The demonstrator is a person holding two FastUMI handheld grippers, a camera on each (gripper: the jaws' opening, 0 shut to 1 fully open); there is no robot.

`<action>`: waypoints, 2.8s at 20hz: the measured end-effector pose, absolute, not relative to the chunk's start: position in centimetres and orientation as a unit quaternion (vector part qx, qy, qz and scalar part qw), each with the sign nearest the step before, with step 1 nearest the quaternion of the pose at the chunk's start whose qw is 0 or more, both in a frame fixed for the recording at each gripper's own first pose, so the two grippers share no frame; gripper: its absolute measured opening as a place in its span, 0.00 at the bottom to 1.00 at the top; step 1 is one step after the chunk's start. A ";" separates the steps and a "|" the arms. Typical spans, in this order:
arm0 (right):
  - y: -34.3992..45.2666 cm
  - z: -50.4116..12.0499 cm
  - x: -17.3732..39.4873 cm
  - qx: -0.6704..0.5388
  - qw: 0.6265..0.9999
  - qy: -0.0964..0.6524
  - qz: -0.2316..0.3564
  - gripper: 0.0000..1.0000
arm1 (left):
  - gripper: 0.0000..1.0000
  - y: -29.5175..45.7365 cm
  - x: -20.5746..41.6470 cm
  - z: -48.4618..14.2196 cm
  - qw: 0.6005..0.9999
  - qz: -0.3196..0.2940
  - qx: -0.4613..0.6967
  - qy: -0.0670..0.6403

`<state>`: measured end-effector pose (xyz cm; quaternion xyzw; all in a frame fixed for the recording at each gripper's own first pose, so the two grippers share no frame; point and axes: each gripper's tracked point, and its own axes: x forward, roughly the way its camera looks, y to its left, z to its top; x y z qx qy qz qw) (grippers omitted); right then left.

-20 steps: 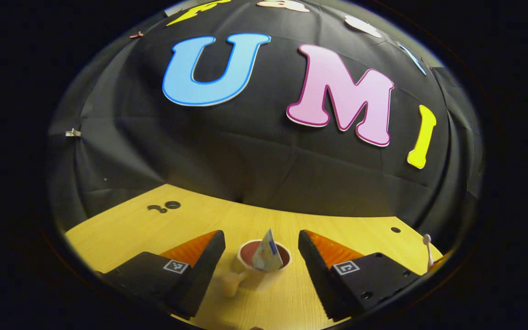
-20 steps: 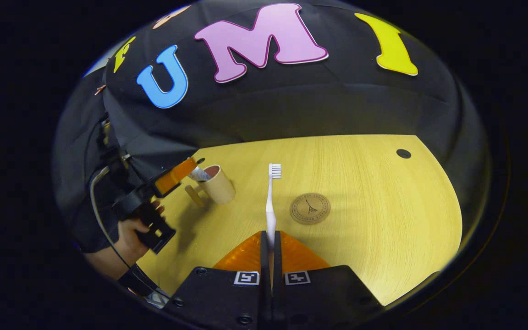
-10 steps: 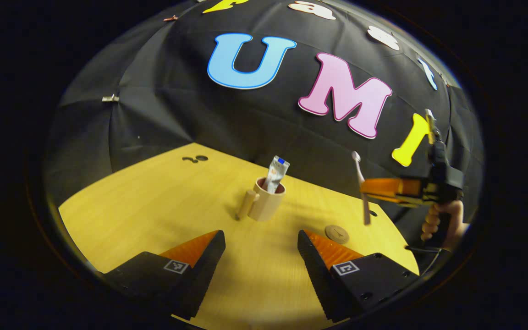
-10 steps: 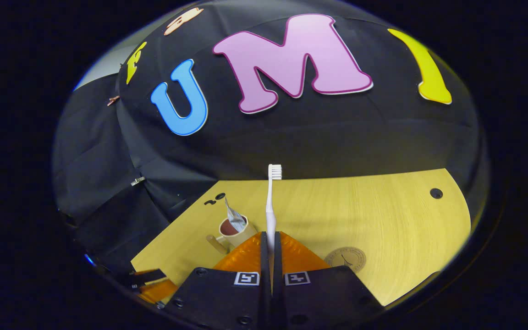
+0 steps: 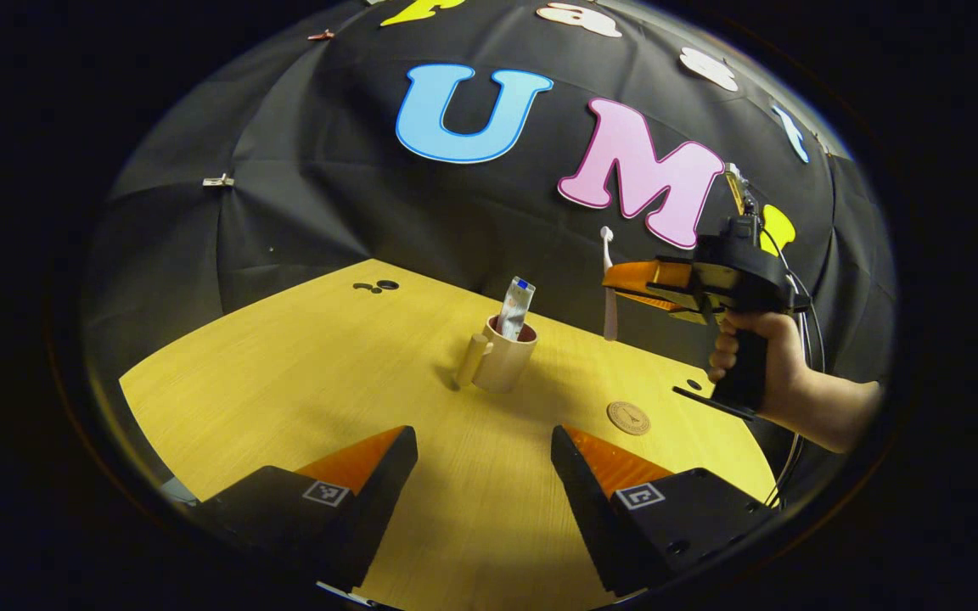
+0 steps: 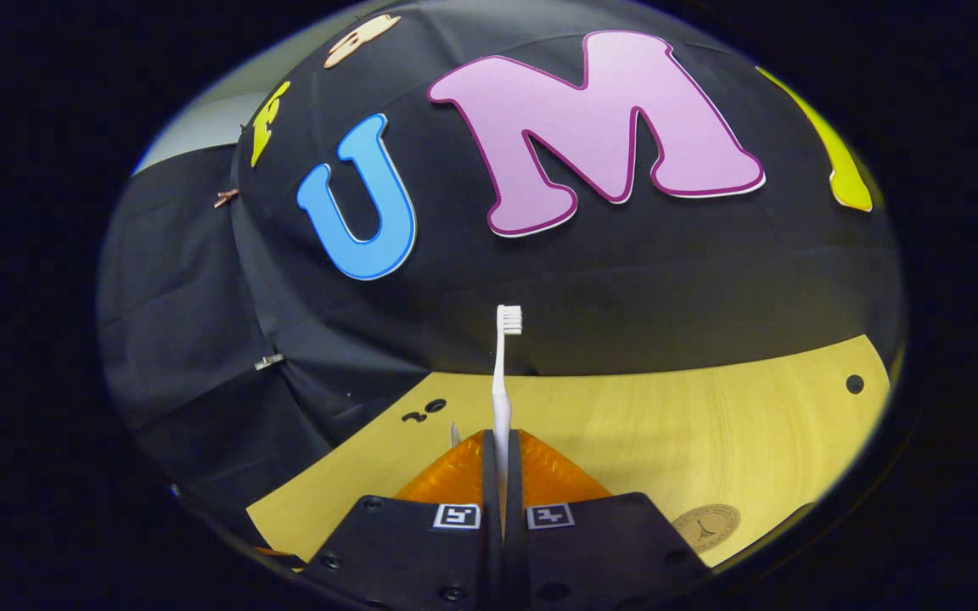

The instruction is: Put the toothbrush and toothpaste on the desktop into the cup, then pick up the cup and place it on the coaster on the desktop.

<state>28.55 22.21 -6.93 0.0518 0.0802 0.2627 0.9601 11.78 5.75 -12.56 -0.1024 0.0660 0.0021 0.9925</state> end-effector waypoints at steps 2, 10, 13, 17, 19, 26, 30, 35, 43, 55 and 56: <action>22.9 -7.3 29.9 0.059 0.964 0.072 0.251 0.05 | 0.98 6.4 11.6 -12.7 0.992 0.008 -0.106 0.064; 25.7 -9.5 34.2 0.071 0.971 0.036 0.224 0.05 | 0.98 10.0 11.2 -15.8 0.986 0.040 -0.149 0.064; 25.8 -11.3 35.3 0.070 0.976 0.029 0.204 0.05 | 0.98 11.1 11.2 -16.1 0.983 0.044 -0.167 0.056; 26.1 -13.4 35.8 0.072 0.978 0.019 0.197 0.05 | 0.98 12.5 12.0 -16.9 0.982 0.054 -0.173 0.050; 26.3 -14.4 35.7 0.064 0.979 0.014 0.194 0.05 | 0.98 13.0 12.3 -16.9 0.982 0.058 -0.172 0.045; 26.3 -17.4 33.9 0.036 0.979 0.008 0.199 0.09 | 0.98 12.6 13.4 -17.1 0.985 0.054 -0.159 0.045; 24.0 -16.8 32.8 0.018 0.980 0.002 0.197 0.65 | 0.98 11.5 14.8 -15.7 0.991 0.036 -0.126 0.042; 16.9 -14.8 32.6 0.020 0.987 0.003 0.161 0.98 | 0.98 10.3 17.5 -12.5 0.997 -0.005 -0.062 0.035; 3.7 -11.3 32.3 0.007 0.997 -0.002 0.077 0.98 | 0.98 9.7 22.7 -10.3 0.996 -0.053 -0.019 0.067; -10.5 -11.1 26.6 -0.018 0.999 0.030 -0.012 0.98 | 0.97 6.9 31.2 -10.9 0.962 -0.172 0.094 0.188; -11.1 -11.5 26.3 -0.020 0.999 0.035 -0.017 0.98 | 0.97 7.0 31.9 -11.0 0.959 -0.172 0.107 0.198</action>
